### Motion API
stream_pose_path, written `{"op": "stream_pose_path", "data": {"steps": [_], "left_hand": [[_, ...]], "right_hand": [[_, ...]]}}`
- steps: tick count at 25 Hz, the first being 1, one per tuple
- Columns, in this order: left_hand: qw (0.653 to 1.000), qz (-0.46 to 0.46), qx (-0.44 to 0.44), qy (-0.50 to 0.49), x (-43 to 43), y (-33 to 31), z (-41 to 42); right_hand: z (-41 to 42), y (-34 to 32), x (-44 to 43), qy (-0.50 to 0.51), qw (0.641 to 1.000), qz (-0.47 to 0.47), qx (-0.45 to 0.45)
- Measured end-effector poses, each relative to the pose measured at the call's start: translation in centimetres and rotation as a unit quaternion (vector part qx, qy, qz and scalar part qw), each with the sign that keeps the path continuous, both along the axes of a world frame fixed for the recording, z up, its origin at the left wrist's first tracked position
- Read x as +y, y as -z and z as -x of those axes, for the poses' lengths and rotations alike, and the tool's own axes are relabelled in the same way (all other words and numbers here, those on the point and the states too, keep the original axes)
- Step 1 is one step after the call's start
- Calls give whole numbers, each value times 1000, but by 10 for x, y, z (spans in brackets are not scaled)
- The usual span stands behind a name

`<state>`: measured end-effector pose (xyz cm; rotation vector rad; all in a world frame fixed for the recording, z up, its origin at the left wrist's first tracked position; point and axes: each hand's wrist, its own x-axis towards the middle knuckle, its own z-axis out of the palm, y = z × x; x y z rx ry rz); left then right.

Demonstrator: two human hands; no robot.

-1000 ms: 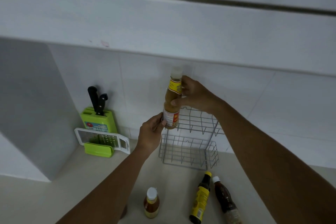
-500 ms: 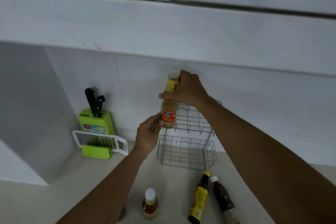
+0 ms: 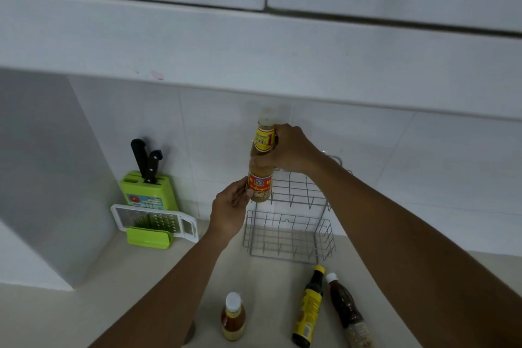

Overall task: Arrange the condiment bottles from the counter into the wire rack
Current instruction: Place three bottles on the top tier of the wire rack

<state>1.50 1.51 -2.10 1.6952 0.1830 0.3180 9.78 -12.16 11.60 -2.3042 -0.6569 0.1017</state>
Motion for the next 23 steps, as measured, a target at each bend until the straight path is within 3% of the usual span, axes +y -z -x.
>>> {"op": "stream_pose_path", "data": {"steps": [4,6,8,10,13,15,18,21,23], "left_hand": [[999,1,36,15,0,-4,3],[998,-28,27,-39,-7,-11,8],[983,-74,-69,-154,-19,-27,19],[955,-126,-176,-203,-36,-51,31],[956,-131,-259,-50,-71,-73,38],[968,-135,-184,103,-93,-67,35],[949,-200,58,236,-127,-23,24],[896,-265,236,267,-154,49,17],[873,-290,299,252,-169,97,24]], "right_hand": [[3,4,1,-2,1000,-2,-2],[6,7,-5,4,1000,-6,13],[11,12,-17,15,999,1,34],[21,25,-38,42,998,-41,28],[48,59,-85,88,984,-133,-77],[68,85,-120,114,972,-141,-149],[92,127,-168,150,969,-108,-162],[111,173,-201,215,976,-41,-13],[125,210,-213,231,960,77,142]]}}
